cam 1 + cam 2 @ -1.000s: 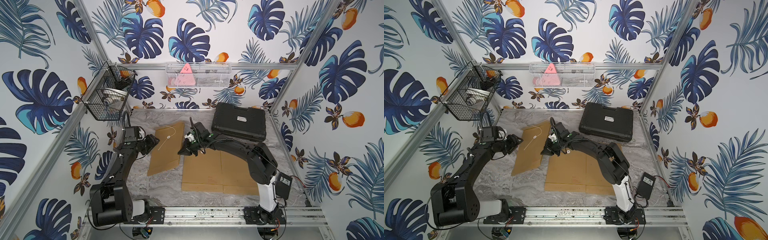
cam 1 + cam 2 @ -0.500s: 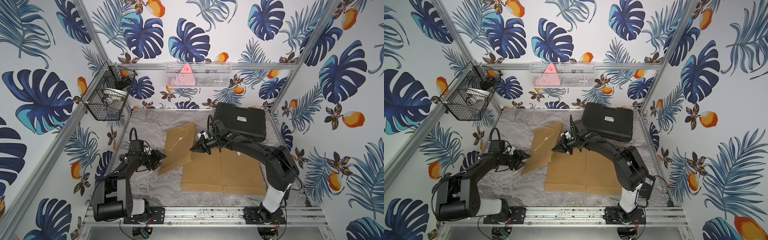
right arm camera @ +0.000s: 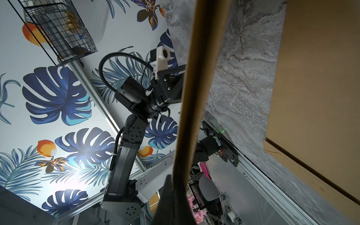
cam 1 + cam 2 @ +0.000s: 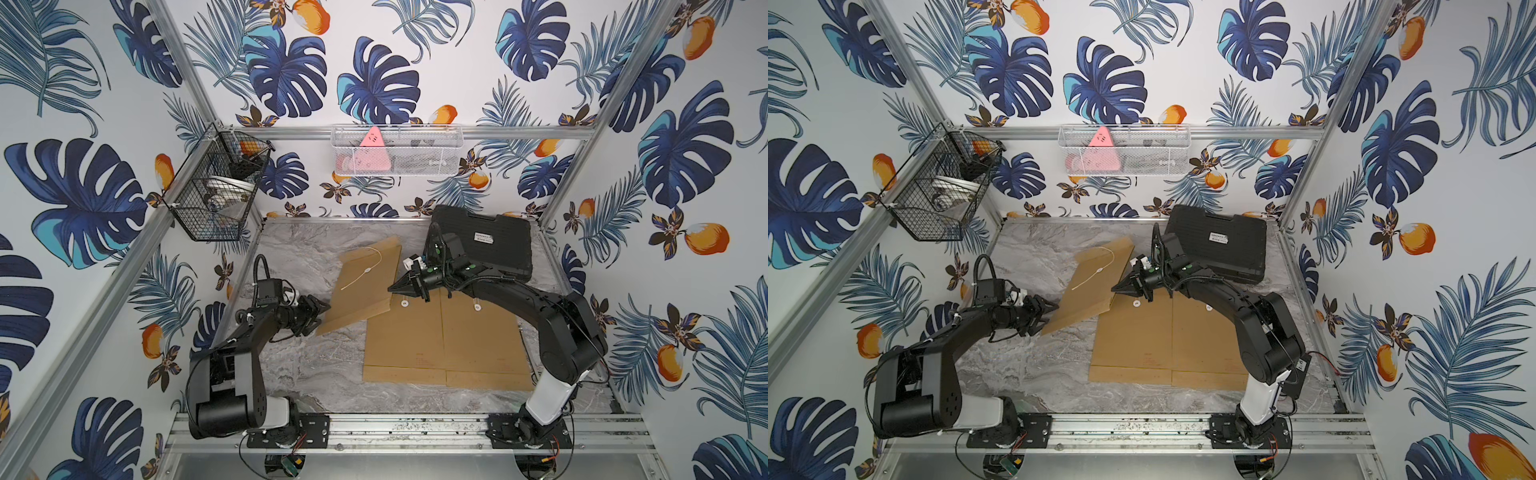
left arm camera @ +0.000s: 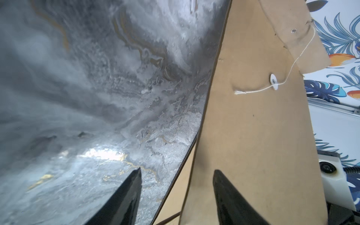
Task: Close the mouth of the file bag
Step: Pick up the file bag from the center of the board.
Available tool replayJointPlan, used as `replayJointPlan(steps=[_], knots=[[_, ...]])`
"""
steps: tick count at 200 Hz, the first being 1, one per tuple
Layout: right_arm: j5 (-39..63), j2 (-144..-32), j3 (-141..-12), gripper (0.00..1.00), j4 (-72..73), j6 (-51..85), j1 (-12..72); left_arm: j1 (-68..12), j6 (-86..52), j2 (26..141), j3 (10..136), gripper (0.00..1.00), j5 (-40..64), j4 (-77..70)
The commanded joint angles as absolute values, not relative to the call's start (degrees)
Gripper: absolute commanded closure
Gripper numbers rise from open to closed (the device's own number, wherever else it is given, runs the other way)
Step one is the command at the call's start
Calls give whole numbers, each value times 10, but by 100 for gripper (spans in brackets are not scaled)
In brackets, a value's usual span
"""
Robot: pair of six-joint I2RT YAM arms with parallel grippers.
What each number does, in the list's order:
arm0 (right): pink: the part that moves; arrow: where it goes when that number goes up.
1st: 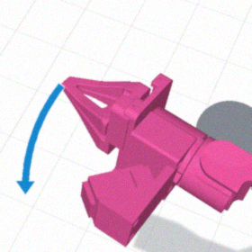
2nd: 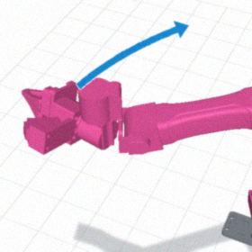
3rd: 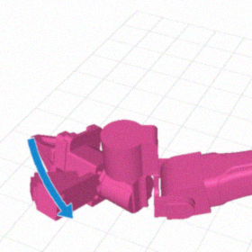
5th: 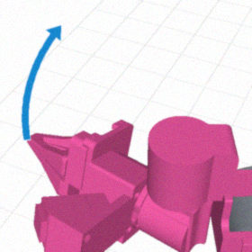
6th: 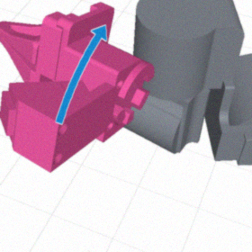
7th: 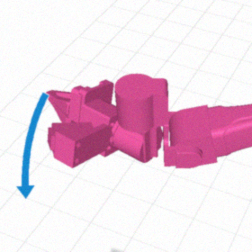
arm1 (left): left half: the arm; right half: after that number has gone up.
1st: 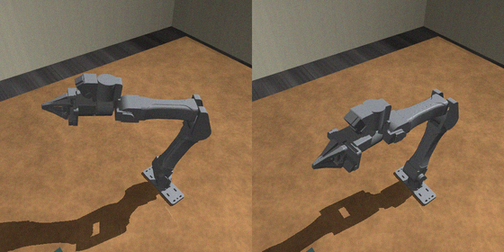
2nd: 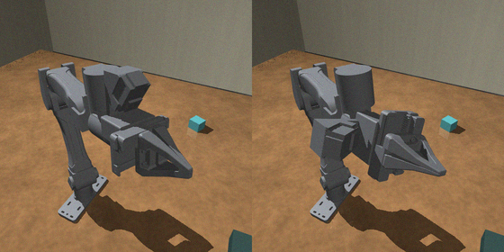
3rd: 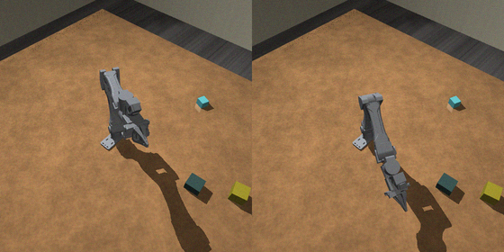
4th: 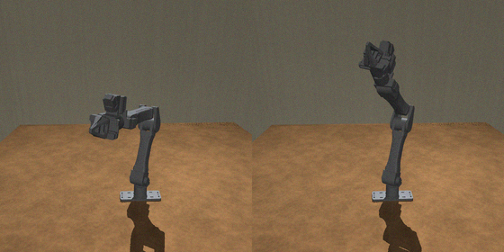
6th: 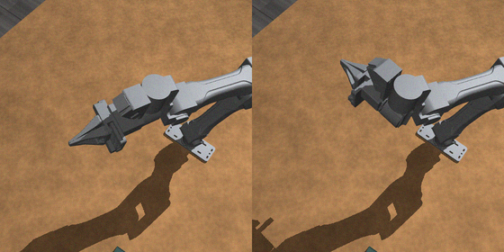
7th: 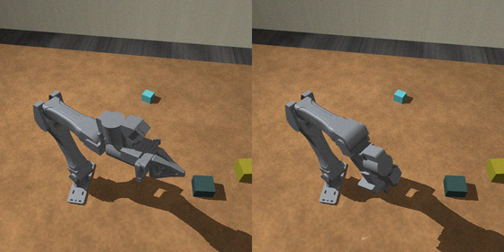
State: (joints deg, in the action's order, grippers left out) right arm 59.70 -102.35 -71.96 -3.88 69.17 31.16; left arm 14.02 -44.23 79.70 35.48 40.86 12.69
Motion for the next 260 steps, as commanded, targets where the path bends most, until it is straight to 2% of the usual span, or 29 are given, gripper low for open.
replayJointPlan(steps=[1,28,65,88,102,113,148,188,220,260], knots=[[617,-1026,-706,100,-13,701,311,131,-546,795,326,40,465,-20],[634,-1021,-681,100,-16,696,309,131,-594,810,320,48,501,-92],[646,-1008,-629,100,-3,687,295,133,-574,809,350,79,515,-65],[644,-1004,-613,92,1,676,290,133,-592,818,351,91,537,-103],[638,-1000,-603,88,8,673,285,133,-603,816,353,95,547,-119],[634,-1001,-597,80,13,671,284,133,-613,810,351,100,555,-133],[595,-992,-544,53,70,709,284,128,-623,769,347,100,554,-100],[531,-994,-509,37,69,730,283,126,-639,732,334,100,524,-52],[486,-989,-489,32,13,706,280,126,-618,722,343,100,509,-5],[454,-1022,-523,32,-13,669,264,125,-610,702,336,100,500,21]])
